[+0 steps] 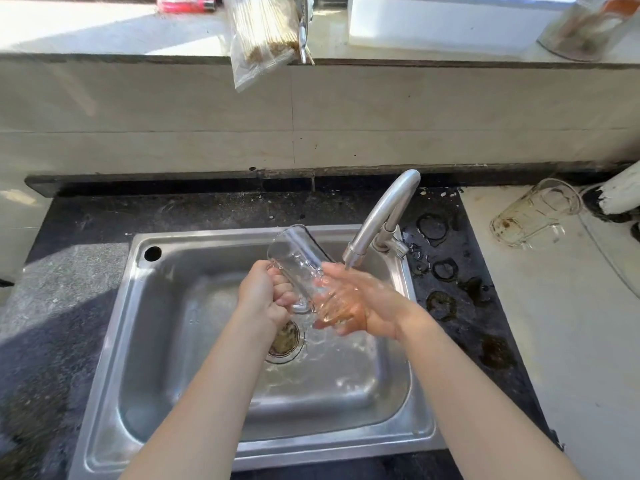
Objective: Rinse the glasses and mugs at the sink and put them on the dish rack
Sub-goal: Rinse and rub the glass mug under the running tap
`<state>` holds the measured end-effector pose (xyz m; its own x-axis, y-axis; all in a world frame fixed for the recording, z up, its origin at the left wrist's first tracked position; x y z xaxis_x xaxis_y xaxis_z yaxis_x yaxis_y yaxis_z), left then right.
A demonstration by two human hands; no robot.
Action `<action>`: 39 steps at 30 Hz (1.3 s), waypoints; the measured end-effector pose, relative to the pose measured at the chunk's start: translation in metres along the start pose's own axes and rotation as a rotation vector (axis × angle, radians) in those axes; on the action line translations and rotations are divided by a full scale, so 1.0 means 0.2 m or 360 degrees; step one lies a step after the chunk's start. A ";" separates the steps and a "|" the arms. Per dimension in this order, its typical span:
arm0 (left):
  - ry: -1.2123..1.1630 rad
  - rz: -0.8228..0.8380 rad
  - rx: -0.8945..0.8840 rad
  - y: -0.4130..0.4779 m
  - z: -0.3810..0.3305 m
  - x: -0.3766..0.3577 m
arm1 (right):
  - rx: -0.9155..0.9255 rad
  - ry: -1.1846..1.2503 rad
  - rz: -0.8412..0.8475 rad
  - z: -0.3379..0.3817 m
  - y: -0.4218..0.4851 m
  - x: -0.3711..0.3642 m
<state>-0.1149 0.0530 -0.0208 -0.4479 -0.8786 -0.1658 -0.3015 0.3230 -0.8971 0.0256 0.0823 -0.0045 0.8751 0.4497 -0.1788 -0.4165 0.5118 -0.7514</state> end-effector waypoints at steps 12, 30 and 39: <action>0.0149 -0.0145 -0.0103 0.07 0.12 0.11 | 0.0130 0.0156 -0.0401 0.00 0.06 0.05; 0.0517 0.0394 -0.0607 -0.04 0.10 0.02 | 0.0594 -0.0235 -0.1300 0.08 0.12 -0.04; 0.0663 0.0374 -0.1036 -0.07 0.10 0.01 | 0.0466 -0.0135 -0.1471 0.07 0.15 -0.06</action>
<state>-0.0943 0.0385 -0.0170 -0.7989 -0.6002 -0.0389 -0.5326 0.7360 -0.4180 -0.0009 0.1037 -0.0162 0.8719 -0.1754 0.4572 0.3709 0.8463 -0.3825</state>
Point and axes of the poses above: each hand's wrist, its own y-axis towards the middle knuckle, its own x-axis out of the back of the hand, z = x × y, the point moved 4 cm from there along y, towards the middle knuckle, and after that the axes turned 12 degrees about -z, right-handed, at the moved point
